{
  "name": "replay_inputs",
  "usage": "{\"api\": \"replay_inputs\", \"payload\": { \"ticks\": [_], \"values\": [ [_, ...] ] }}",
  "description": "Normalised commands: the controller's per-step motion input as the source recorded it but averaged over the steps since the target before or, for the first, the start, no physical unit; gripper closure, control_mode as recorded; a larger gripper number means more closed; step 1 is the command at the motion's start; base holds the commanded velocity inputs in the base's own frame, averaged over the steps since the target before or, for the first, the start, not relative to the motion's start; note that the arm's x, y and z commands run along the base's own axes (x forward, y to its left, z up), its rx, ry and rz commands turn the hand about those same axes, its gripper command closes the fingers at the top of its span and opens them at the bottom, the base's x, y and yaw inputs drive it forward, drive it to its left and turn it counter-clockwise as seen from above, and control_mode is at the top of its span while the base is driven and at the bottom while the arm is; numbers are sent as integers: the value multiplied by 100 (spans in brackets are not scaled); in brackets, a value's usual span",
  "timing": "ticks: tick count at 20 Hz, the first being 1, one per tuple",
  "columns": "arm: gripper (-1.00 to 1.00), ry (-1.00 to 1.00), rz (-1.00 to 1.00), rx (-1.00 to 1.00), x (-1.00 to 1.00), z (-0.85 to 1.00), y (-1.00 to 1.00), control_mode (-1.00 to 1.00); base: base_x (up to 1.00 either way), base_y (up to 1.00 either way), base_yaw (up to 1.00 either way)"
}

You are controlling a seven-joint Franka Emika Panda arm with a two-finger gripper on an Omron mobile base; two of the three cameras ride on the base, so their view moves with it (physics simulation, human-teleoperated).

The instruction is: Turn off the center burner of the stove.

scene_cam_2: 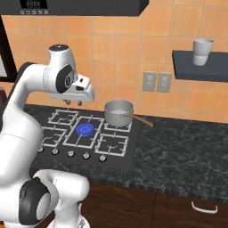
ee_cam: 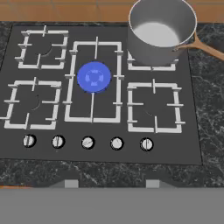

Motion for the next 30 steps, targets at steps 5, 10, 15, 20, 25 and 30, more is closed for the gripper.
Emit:
{"api": "replay_inputs", "payload": {
  "ticks": [5, 10, 15, 20, 25, 30],
  "values": [
    [-100, 1, 3, -6, -39, -29, 13, -100, 0, 0, 0],
    [-100, 2, -1, -3, -55, -84, 61, -100, 0, 0, 0],
    [-100, 9, -19, 0, -2, -93, 48, -100, 0, 0, 0],
    [-100, 8, -34, 7, 0, -87, 4, -100, 0, 0, 0],
    [-100, 7, -38, 8, 12, -68, 0, -100, 0, 0, 0],
    [-100, 1, -19, 0, 58, -21, 0, -100, 0, 0, 0]
  ]
}}
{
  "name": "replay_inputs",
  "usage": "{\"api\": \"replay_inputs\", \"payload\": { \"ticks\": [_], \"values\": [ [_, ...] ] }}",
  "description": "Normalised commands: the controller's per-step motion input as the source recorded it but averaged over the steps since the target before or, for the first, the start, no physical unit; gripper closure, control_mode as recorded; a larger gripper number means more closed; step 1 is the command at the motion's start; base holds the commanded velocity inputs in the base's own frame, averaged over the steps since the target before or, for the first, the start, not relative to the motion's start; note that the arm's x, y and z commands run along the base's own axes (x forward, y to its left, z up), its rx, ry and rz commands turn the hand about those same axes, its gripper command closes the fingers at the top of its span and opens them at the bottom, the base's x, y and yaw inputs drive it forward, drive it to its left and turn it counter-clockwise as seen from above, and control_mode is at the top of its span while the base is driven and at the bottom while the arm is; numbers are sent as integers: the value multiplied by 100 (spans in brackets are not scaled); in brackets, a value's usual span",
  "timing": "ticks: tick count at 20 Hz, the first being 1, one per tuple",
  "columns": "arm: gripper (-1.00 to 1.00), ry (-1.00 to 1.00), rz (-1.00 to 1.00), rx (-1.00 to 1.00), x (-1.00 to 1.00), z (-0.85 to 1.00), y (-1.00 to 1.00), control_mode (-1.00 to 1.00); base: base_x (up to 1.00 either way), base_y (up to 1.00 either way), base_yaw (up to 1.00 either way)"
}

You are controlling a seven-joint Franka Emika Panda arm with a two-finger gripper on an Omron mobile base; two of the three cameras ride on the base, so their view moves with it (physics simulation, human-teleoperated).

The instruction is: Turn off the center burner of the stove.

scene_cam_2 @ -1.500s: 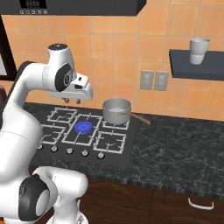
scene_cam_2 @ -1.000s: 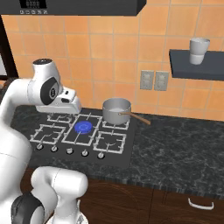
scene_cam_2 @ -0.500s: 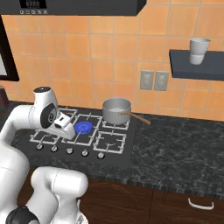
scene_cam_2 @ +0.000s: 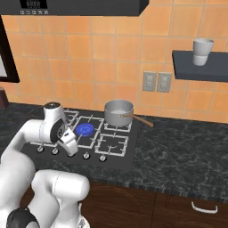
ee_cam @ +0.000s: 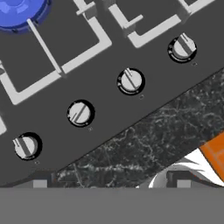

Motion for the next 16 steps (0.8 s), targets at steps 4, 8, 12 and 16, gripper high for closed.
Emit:
{"api": "replay_inputs", "payload": {
  "ticks": [4, 8, 12, 16],
  "values": [
    [-100, 0, -10, 0, 48, -18, 6, -100, 0, 0, 0],
    [-100, 4, -3, 0, 12, -26, 14, -100, 0, 0, 0],
    [-100, 8, -2, 0, 19, -36, 9, -100, 0, 0, 0],
    [-100, 7, -3, 0, 23, -47, 1, -100, 0, 0, 0]
  ]
}}
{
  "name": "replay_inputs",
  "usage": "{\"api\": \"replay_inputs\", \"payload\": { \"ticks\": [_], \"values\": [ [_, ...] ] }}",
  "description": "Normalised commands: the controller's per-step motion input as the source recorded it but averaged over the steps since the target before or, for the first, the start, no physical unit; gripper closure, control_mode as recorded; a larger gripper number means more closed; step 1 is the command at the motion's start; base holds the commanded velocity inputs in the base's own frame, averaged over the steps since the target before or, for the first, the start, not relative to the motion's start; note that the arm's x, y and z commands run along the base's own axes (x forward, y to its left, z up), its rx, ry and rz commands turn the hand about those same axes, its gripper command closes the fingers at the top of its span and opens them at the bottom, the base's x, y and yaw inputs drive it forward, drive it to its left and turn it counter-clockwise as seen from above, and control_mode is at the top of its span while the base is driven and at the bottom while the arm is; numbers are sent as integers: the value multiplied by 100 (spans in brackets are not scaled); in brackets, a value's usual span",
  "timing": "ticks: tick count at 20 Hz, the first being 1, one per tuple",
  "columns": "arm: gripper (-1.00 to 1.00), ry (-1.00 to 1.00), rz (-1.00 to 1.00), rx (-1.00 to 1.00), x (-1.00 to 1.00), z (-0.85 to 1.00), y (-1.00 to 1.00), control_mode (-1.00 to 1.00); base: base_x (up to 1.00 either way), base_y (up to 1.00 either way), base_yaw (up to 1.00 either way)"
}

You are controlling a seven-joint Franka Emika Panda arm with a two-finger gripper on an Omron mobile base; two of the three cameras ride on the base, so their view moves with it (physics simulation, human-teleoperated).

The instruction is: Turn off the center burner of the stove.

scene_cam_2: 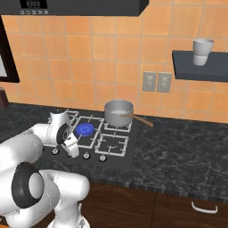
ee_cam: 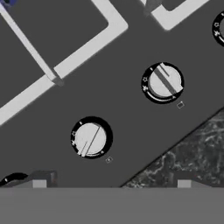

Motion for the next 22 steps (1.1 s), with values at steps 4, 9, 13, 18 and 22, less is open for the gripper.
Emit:
{"api": "replay_inputs", "payload": {
  "ticks": [4, 9, 13, 18, 22],
  "values": [
    [-100, 2, -3, 0, 28, -29, 0, -100, 0, 0, 0],
    [-100, 0, -2, 0, 29, -8, 5, -100, 0, 0, 0],
    [-100, 1, 0, 0, 1, -22, 6, -100, 0, 0, 0],
    [-100, 0, -1, 0, -6, -39, 0, -100, 0, 0, 0],
    [-100, -1, 0, 0, -35, -19, -5, -100, 0, 0, 0]
  ]
}}
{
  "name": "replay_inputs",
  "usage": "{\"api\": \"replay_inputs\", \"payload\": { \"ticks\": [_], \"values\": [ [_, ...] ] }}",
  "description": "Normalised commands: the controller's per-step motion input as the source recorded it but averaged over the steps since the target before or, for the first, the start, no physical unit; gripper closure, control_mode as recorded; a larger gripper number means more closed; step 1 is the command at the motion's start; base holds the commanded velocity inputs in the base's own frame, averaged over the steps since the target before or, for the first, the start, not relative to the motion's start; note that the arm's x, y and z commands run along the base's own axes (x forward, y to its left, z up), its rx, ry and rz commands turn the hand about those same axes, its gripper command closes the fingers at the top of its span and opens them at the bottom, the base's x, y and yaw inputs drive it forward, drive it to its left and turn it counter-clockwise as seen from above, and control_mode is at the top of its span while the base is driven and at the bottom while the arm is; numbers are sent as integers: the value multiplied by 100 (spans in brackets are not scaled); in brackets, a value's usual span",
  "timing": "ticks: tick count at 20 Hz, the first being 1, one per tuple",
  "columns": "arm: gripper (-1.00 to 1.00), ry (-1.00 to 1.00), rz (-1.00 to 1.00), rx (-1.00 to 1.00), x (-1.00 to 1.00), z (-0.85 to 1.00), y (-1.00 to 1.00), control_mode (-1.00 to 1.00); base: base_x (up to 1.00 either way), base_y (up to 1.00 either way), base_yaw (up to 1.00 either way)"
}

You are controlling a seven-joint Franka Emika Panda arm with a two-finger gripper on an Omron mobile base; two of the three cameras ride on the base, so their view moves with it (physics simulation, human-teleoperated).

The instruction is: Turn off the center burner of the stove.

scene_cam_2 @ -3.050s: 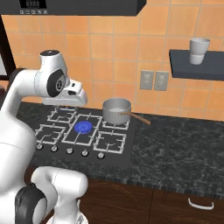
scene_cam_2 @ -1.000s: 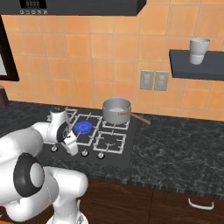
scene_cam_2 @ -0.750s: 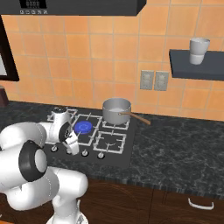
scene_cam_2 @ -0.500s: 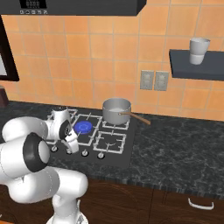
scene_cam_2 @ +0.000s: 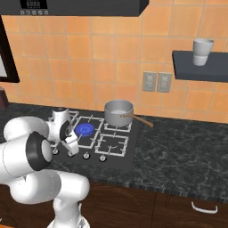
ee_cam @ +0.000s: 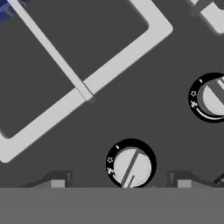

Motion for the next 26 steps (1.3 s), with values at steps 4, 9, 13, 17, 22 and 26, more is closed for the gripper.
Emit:
{"api": "replay_inputs", "payload": {
  "ticks": [4, 9, 13, 17, 22, 26],
  "values": [
    [-100, -8, 0, 0, -43, 0, -1, -100, 0, 0, 0],
    [-100, -2, 0, 0, -1, -1, -1, -100, 0, 0, 0],
    [-100, 0, 0, 0, 7, -16, -7, -100, 0, 0, 0],
    [-100, 0, 0, 0, 21, -5, 0, -100, 0, 0, 0],
    [-100, 0, 0, 0, 21, -8, 0, -100, 0, 0, 0],
    [-100, 0, 0, 0, 7, -14, 0, -100, 0, 0, 0]
  ]
}}
